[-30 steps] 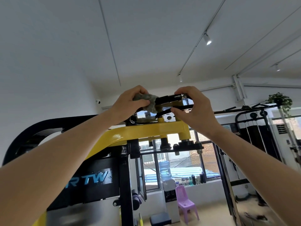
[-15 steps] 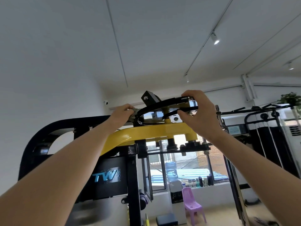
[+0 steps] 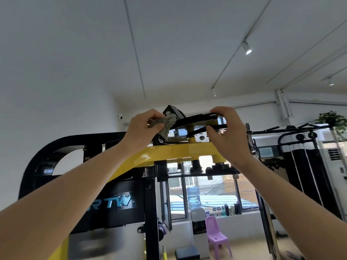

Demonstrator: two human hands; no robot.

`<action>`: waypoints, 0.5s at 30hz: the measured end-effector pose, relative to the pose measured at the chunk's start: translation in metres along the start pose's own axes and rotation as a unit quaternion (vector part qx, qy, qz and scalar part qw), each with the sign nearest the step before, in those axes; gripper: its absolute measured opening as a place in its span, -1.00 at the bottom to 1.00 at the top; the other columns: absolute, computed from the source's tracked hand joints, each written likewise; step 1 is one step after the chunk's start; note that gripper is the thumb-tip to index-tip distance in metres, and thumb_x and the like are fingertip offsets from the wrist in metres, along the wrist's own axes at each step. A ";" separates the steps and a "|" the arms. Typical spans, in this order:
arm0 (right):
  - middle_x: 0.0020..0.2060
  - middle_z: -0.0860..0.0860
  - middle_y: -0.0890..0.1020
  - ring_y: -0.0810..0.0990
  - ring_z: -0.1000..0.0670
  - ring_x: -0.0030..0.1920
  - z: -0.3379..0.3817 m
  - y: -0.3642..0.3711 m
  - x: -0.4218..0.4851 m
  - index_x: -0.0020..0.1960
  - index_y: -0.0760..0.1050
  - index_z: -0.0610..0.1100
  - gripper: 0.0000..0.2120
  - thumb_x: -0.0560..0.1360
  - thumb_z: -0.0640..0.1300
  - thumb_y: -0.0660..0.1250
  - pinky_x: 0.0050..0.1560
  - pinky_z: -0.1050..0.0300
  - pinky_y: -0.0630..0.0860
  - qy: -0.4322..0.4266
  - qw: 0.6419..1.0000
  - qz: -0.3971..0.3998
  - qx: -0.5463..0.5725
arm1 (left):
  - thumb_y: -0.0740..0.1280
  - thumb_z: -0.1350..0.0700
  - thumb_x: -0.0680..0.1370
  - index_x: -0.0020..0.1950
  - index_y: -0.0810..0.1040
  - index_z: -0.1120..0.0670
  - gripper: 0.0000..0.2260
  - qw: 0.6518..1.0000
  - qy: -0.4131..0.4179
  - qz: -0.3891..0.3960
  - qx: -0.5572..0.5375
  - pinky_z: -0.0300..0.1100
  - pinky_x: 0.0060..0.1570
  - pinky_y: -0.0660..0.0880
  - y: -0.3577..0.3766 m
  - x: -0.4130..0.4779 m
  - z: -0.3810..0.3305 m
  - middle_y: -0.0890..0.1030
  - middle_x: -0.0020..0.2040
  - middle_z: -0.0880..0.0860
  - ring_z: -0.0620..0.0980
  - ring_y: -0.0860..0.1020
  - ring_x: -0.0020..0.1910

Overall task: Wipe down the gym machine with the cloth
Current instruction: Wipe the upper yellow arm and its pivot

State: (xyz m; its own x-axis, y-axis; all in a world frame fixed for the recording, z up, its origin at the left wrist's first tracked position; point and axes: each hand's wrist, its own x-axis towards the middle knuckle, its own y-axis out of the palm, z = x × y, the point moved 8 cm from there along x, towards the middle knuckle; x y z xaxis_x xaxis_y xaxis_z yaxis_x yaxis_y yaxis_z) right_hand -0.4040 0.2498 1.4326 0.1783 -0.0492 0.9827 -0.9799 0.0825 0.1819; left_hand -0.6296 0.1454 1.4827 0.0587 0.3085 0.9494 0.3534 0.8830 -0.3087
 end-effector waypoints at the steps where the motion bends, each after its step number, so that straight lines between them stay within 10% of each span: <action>1: 0.16 -0.11 0.55 0.45 0.19 0.11 0.001 0.003 -0.004 0.23 0.51 -0.24 -0.60 0.40 -0.37 0.44 0.18 0.53 0.29 0.008 1.000 -0.017 -0.004 | 0.46 0.21 0.55 0.01 0.63 -0.04 -0.85 1.000 0.006 0.009 0.019 -0.43 -0.08 0.45 -0.002 -0.005 0.001 0.64 -0.13 -0.19 -0.27 0.59 -0.12; 8: 0.62 -0.09 0.10 0.07 0.15 0.54 0.015 0.030 -0.047 0.47 0.39 -0.11 -0.39 0.43 -0.24 0.38 0.48 -0.10 0.19 0.087 0.993 -0.065 -0.036 | 0.45 0.08 0.55 0.06 0.63 -0.13 -0.87 0.969 -0.061 0.095 0.220 -0.26 0.01 0.40 -0.032 -0.057 0.081 0.57 -0.07 -0.18 -0.16 0.54 -0.04; 15: 0.29 -0.10 0.50 0.41 -0.14 0.27 0.034 0.105 -0.100 0.21 0.56 -0.13 -0.58 0.35 -0.21 0.39 0.24 -0.12 0.39 0.033 0.997 0.038 -0.053 | 0.48 0.11 0.53 0.10 0.65 -0.05 -0.84 0.974 -0.084 0.073 0.200 -0.22 -0.02 0.41 -0.069 -0.083 0.104 0.60 -0.01 -0.08 -0.08 0.56 -0.01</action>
State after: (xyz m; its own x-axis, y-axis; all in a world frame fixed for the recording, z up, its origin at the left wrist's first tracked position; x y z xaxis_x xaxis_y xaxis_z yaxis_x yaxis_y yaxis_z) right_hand -0.5281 0.2295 1.3526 0.1135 0.0254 0.9932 -0.9764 0.1876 0.1068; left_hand -0.7560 0.0956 1.4192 -0.0846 0.4643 0.8817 -0.0402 0.8825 -0.4686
